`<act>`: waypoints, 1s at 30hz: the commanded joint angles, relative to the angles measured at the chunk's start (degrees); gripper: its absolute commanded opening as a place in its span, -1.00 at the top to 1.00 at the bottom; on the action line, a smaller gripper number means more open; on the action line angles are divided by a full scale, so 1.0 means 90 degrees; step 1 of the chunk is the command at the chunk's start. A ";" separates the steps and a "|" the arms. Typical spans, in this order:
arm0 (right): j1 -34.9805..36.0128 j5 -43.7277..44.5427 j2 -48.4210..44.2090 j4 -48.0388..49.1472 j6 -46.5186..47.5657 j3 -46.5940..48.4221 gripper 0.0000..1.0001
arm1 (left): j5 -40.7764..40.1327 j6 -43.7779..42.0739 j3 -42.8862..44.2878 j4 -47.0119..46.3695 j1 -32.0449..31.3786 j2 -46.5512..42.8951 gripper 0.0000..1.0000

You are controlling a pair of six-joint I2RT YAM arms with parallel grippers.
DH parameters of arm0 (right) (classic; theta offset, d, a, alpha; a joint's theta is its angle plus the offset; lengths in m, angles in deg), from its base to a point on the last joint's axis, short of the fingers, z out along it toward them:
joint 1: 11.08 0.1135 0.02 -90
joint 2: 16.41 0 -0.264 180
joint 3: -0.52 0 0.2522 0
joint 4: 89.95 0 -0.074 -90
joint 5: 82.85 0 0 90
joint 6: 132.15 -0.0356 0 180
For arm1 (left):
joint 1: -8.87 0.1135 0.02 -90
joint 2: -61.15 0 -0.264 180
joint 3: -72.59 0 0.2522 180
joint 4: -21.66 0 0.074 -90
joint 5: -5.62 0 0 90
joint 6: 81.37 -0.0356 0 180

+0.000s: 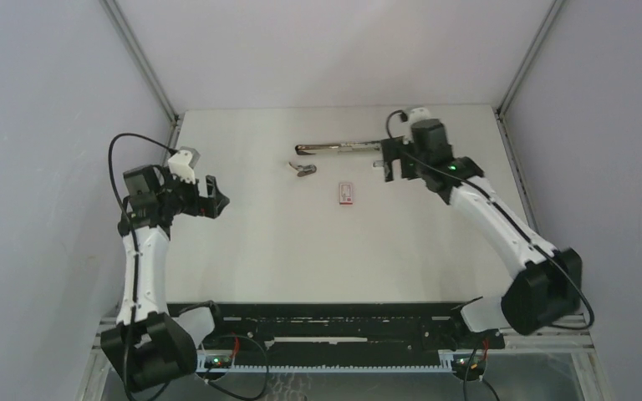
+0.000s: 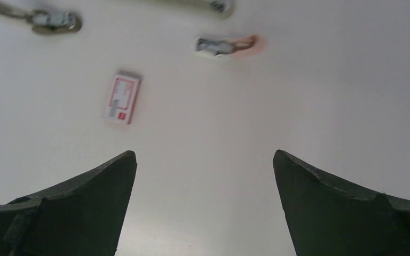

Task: Unload the staples from the stapler
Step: Move the staple box to the center of the board, then reset both arms

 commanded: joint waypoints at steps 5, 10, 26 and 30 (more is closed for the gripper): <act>-0.1982 -0.0749 -0.2295 0.1166 0.1227 -0.1815 -1.00 | -0.1330 0.0463 -0.1411 -0.1704 0.0022 -0.1773 -0.99; -0.3167 -0.1147 -0.3667 0.1937 0.1655 -0.2853 -1.00 | -0.2727 0.0152 -0.2029 -0.2407 -0.0813 -0.2121 -0.99; -0.4442 -0.3656 -0.5947 0.2061 0.2411 -0.5149 -1.00 | -0.4161 0.0221 -0.3313 -0.2834 -0.1625 -0.3669 -0.99; -0.4452 -0.3500 -0.6210 0.2270 0.2120 -0.5482 -1.00 | -0.4465 0.0286 -0.3461 -0.2732 -0.1620 -0.4039 -0.99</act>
